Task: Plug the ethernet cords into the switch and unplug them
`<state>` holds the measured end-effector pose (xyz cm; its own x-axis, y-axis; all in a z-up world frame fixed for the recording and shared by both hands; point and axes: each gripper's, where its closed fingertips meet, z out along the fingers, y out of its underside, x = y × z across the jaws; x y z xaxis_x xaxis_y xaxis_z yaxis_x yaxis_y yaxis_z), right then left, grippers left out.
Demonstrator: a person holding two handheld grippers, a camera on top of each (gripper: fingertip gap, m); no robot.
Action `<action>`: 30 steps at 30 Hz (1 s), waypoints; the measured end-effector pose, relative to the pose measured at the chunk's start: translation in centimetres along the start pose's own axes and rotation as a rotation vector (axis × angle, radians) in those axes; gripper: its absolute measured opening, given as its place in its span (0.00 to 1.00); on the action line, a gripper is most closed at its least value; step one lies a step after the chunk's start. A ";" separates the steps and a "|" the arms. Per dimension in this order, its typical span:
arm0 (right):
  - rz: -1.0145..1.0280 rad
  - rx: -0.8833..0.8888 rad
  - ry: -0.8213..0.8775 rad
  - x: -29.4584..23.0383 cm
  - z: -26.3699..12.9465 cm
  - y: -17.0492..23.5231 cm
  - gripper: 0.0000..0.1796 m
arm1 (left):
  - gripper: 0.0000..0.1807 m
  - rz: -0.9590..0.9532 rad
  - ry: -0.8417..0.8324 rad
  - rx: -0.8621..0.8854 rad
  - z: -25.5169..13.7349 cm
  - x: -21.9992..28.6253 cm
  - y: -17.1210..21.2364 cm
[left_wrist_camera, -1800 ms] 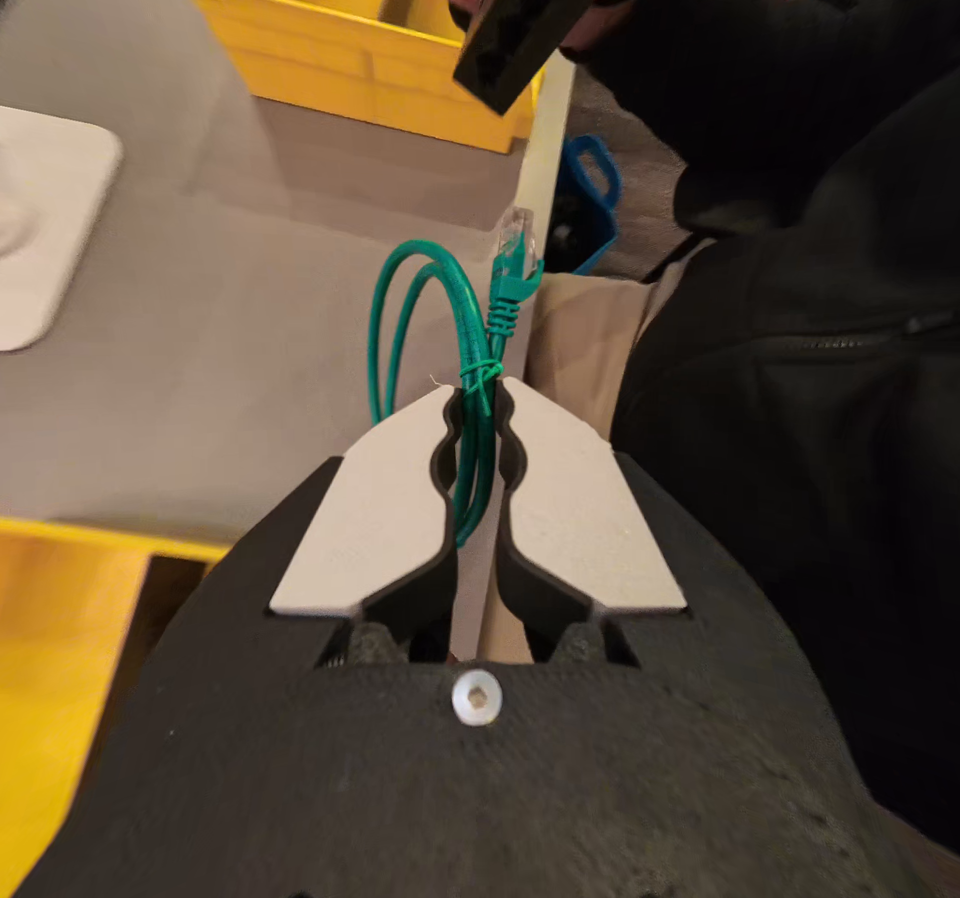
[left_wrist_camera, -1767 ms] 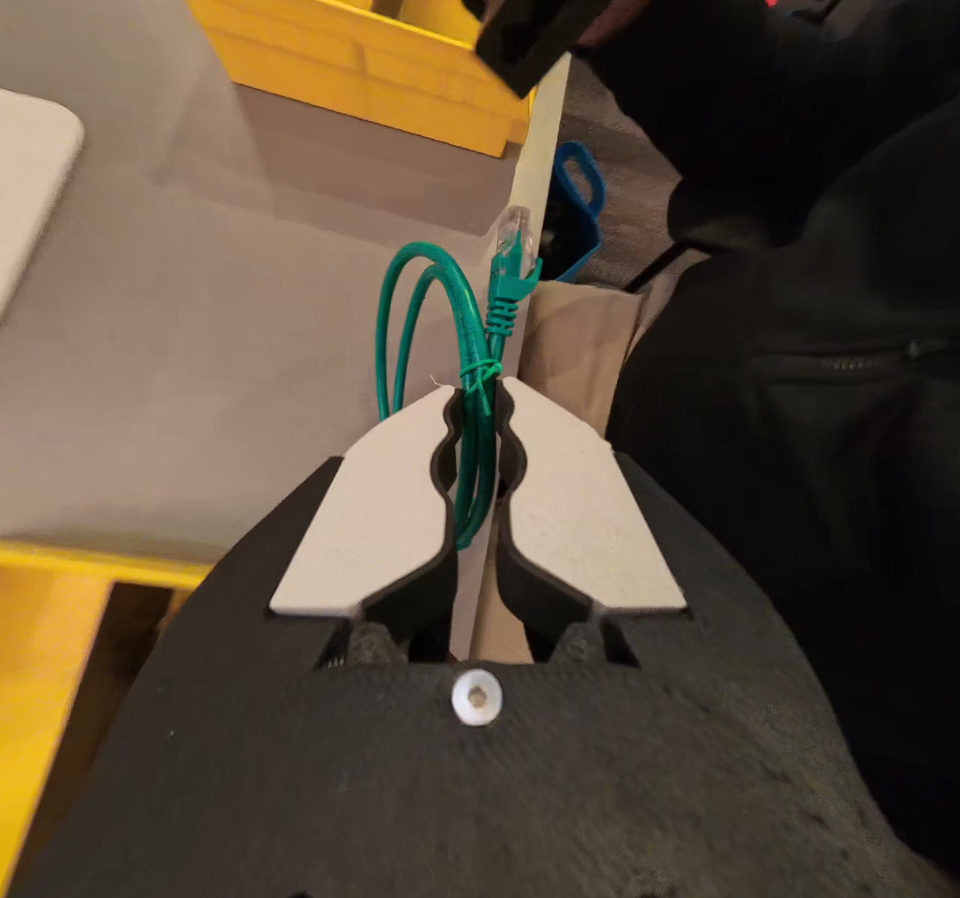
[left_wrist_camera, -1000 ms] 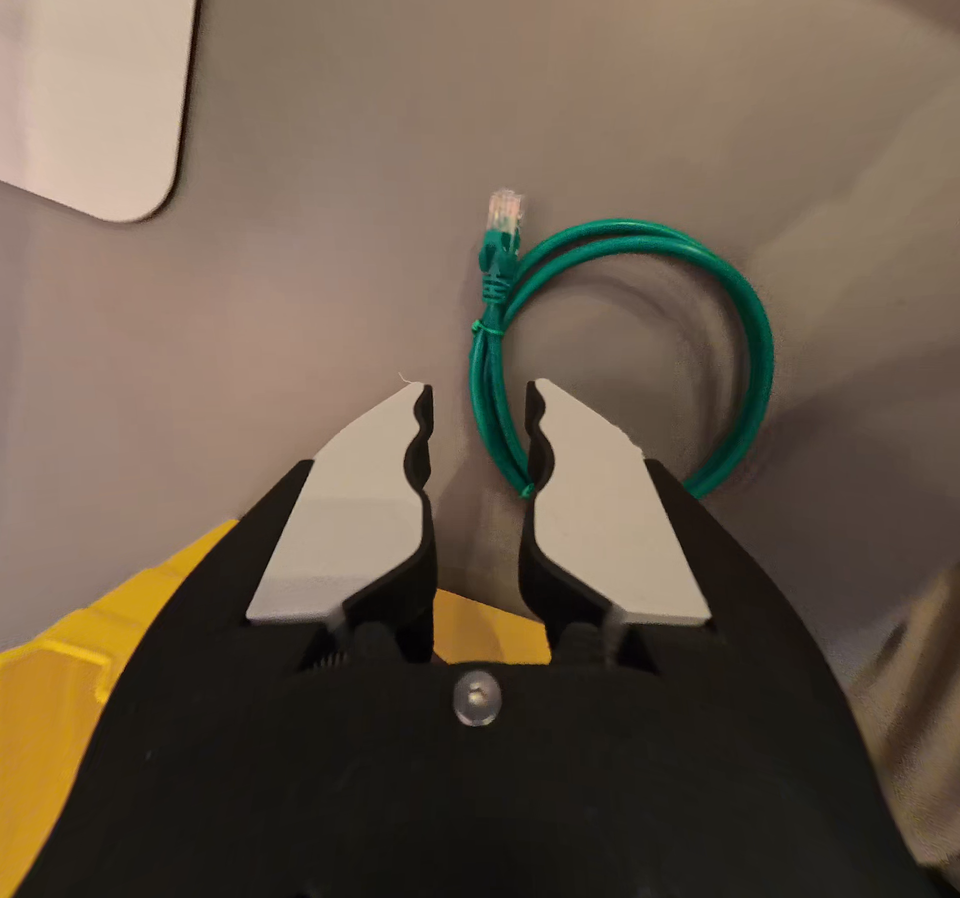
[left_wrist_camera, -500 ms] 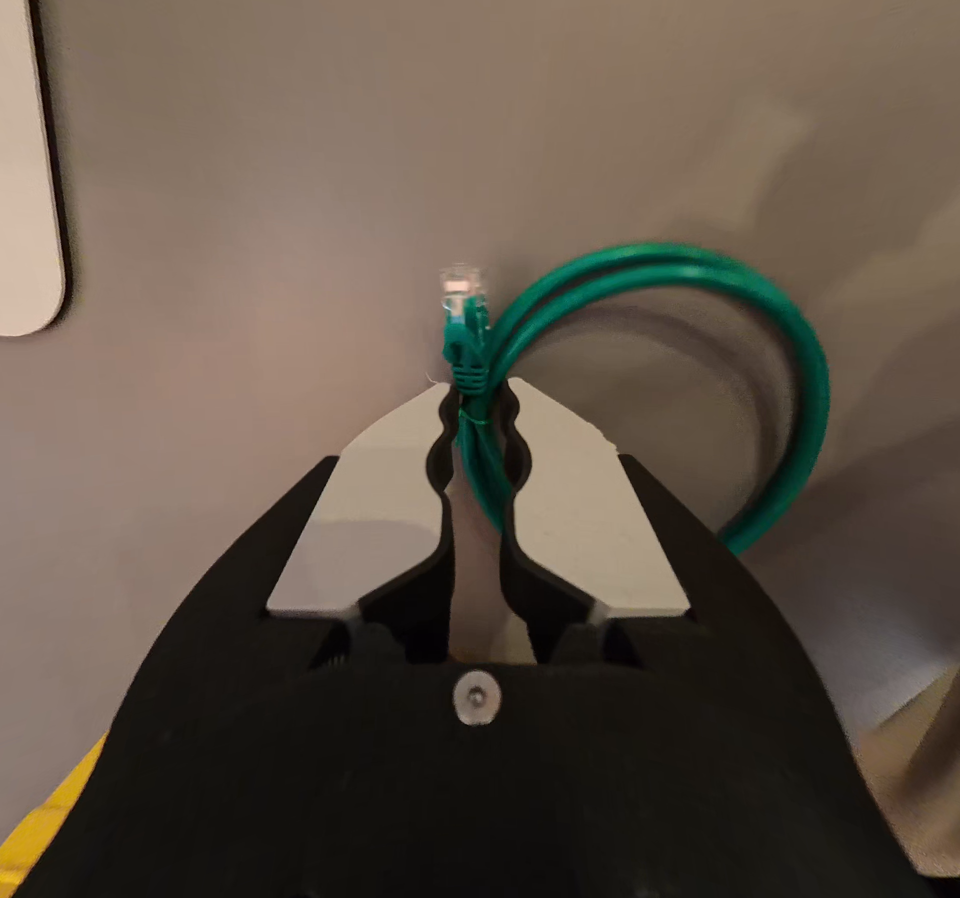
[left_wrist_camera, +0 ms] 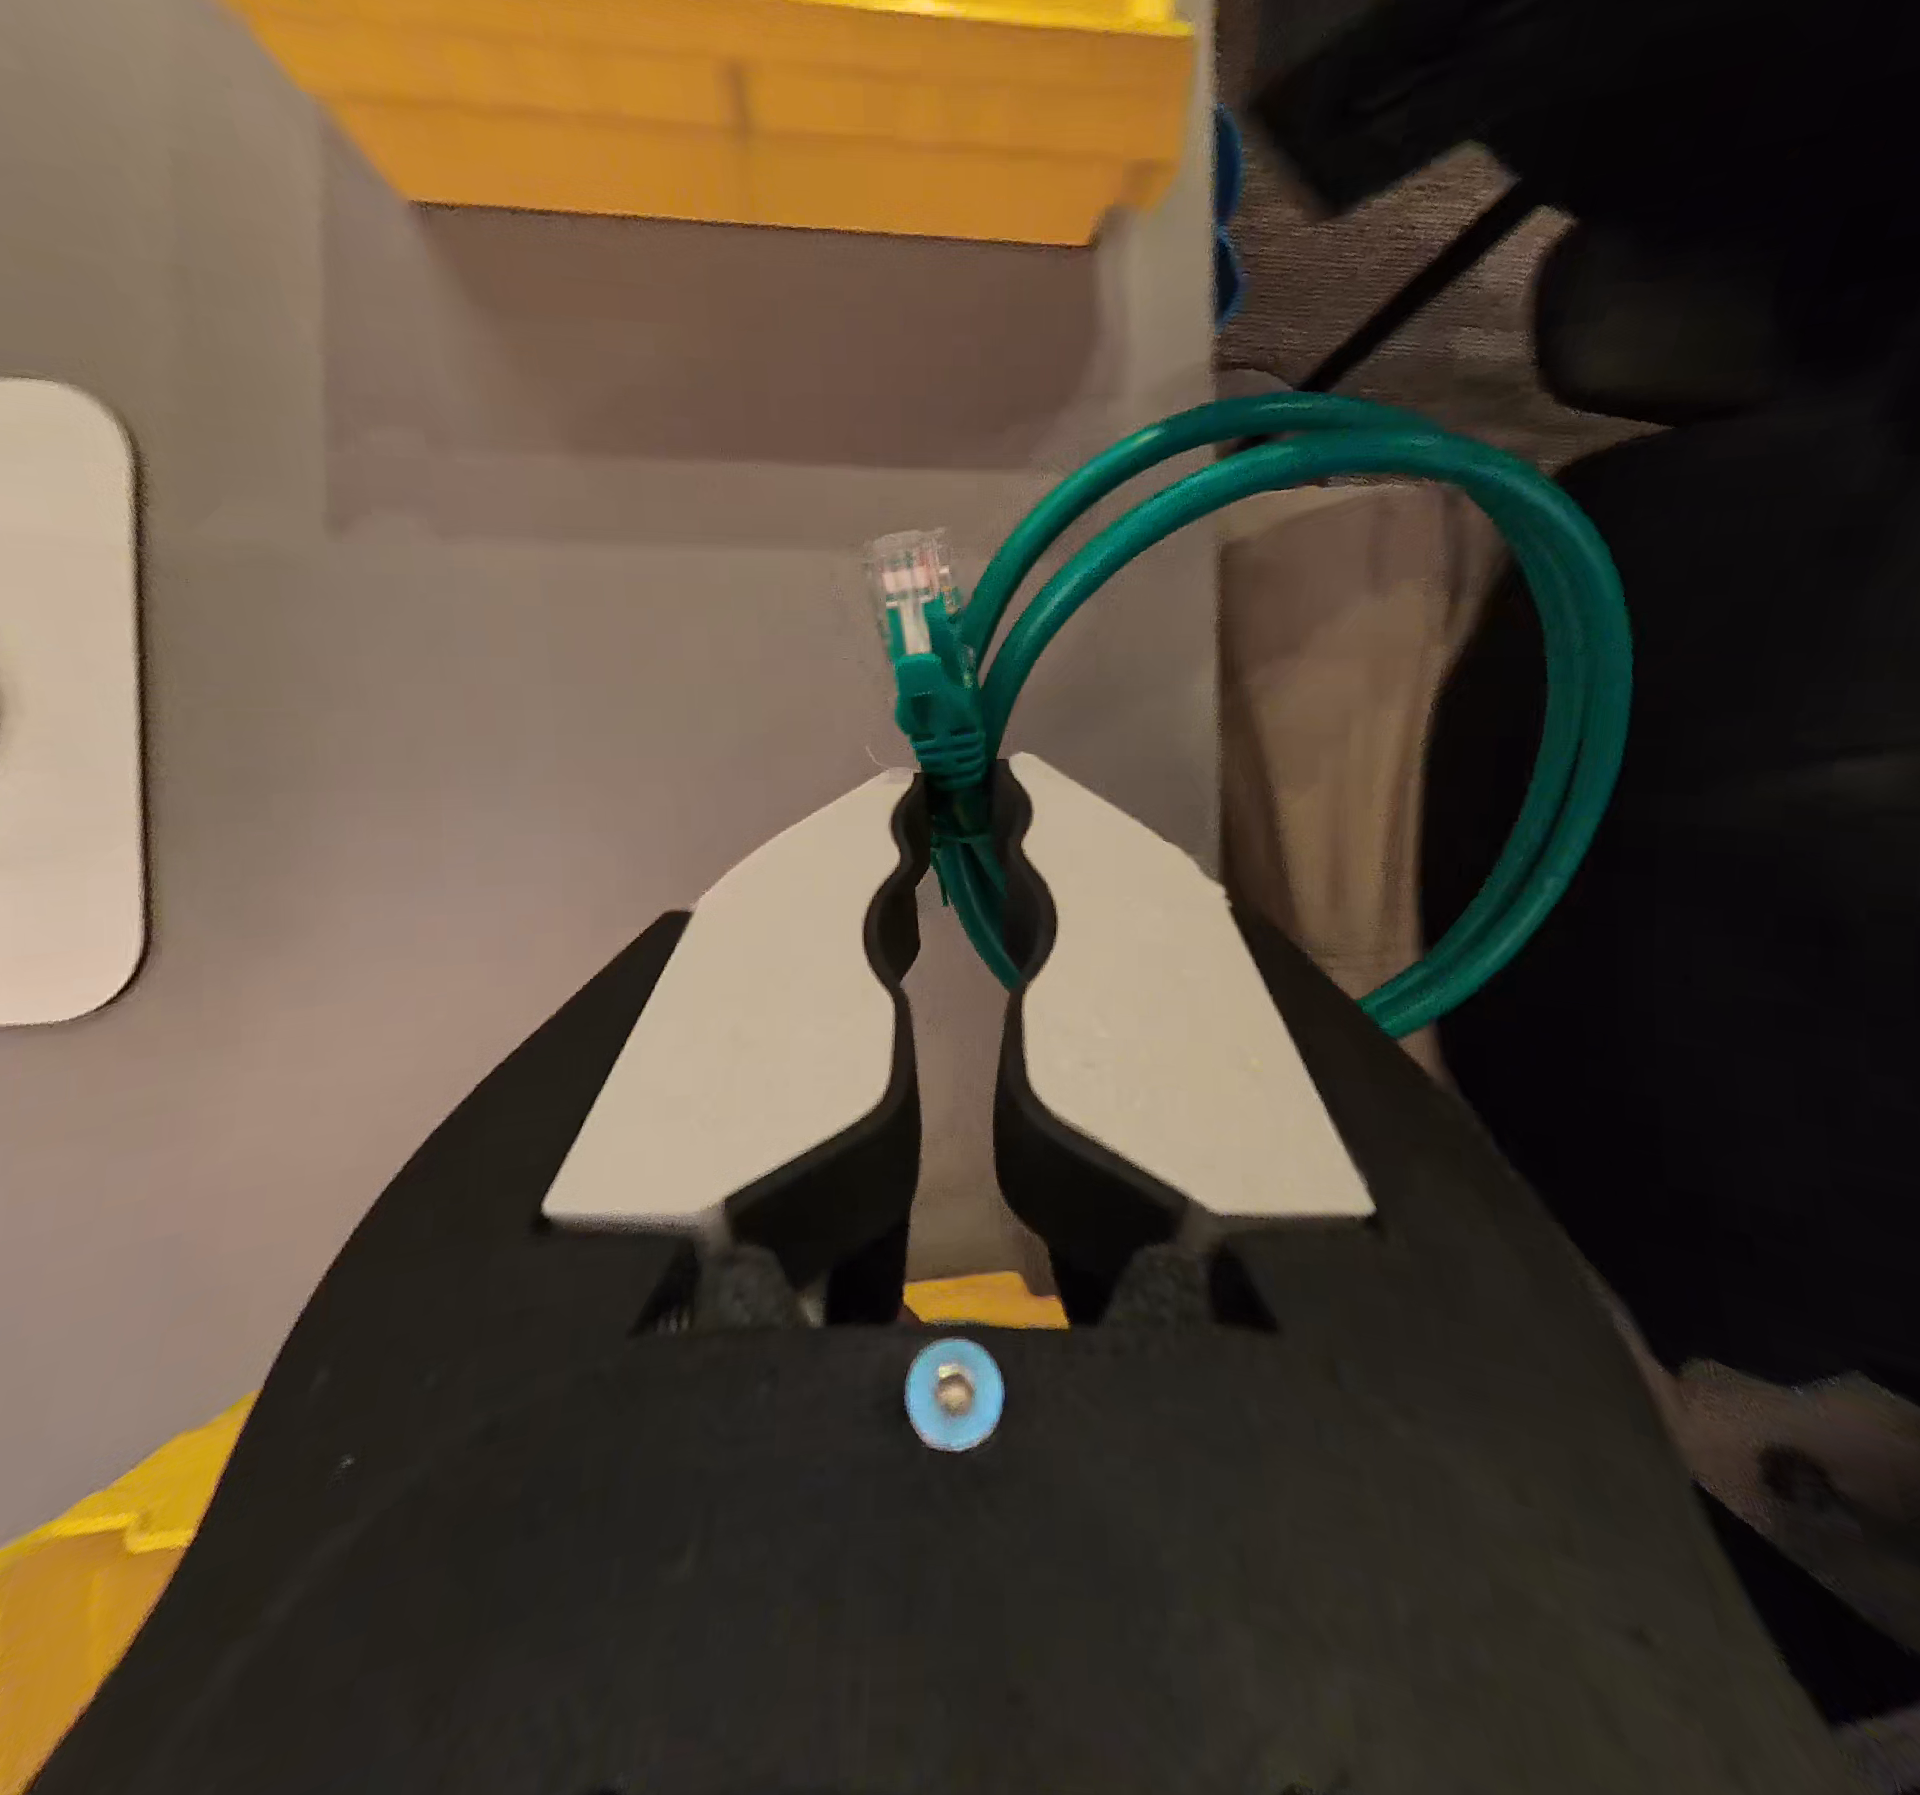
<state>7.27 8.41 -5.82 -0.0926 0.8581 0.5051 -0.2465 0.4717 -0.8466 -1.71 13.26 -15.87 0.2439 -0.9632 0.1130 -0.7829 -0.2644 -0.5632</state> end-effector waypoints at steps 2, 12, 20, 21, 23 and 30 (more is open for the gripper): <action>-0.039 -0.022 -0.009 -0.2 0.1 0.0 0.16 | 0.06 0.031 0.039 -0.021 -0.3 2.3 -0.5; -0.195 -0.104 -0.118 -2.1 1.4 -0.6 0.16 | 0.06 0.059 0.259 -0.049 -0.6 8.2 -3.3; -0.250 -0.107 -0.182 -2.9 1.3 -1.6 0.16 | 0.06 0.089 0.326 -0.099 -1.6 9.8 -4.4; -0.257 -0.114 -0.189 -3.0 1.4 -1.6 0.16 | 0.06 0.094 0.340 -0.104 -1.6 9.9 -4.3; -0.272 -0.127 -0.203 -3.2 1.4 -1.5 0.16 | 0.06 0.109 0.361 -0.108 -1.7 10.2 -4.2; -0.288 -0.109 -0.256 -4.1 1.6 -2.3 0.16 | 0.05 0.161 0.390 -0.150 -1.8 11.1 -4.0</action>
<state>6.71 3.47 -5.72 -0.2757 0.6156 0.7382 -0.1955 0.7161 -0.6701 3.07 3.51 -10.91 -0.0994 -0.9316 0.3496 -0.8747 -0.0857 -0.4770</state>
